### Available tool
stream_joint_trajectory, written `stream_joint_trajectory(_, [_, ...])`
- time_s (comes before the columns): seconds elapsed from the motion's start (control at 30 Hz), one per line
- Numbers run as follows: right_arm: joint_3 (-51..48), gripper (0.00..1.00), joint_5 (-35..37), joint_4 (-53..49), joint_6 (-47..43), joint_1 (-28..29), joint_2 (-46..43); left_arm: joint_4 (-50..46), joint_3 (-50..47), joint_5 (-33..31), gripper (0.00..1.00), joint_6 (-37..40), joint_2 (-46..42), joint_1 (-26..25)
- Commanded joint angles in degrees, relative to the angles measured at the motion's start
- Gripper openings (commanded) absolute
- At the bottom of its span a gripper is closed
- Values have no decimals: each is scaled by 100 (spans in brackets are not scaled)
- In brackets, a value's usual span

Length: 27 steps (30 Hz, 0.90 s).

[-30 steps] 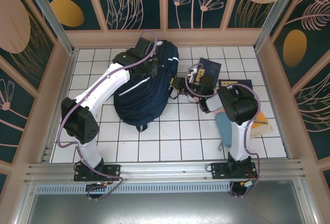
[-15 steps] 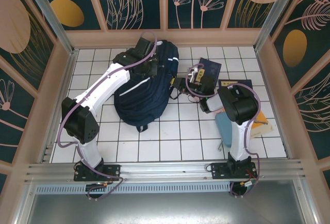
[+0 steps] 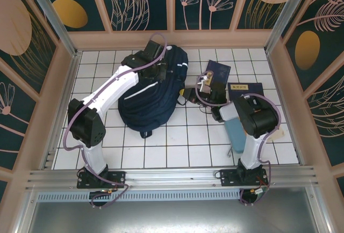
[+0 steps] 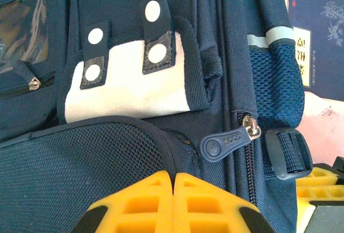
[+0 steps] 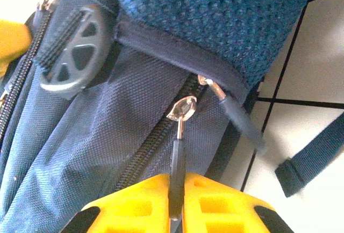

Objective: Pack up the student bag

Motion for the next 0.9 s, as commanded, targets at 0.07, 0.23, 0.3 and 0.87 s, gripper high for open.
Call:
stream_joint_trajectory(0.07, [-155,6,308,-1055,-856,245,-518,941,325,203,0,-124,187,1])
stream_joint_trajectory(0.23, [-337,0,407,-1388,-1065,369,-744,1108,492,298,0,-204,455,6])
stream_joint_trajectory(0.3, [-468,0,368,-1443,-1090,419,-865,1108,574,197,0,-193,556,8])
stream_joint_trajectory(0.87, [-380,0,1665,-3730,-2387,1839,-1861,1319,1589,228,0,-496,1627,7])
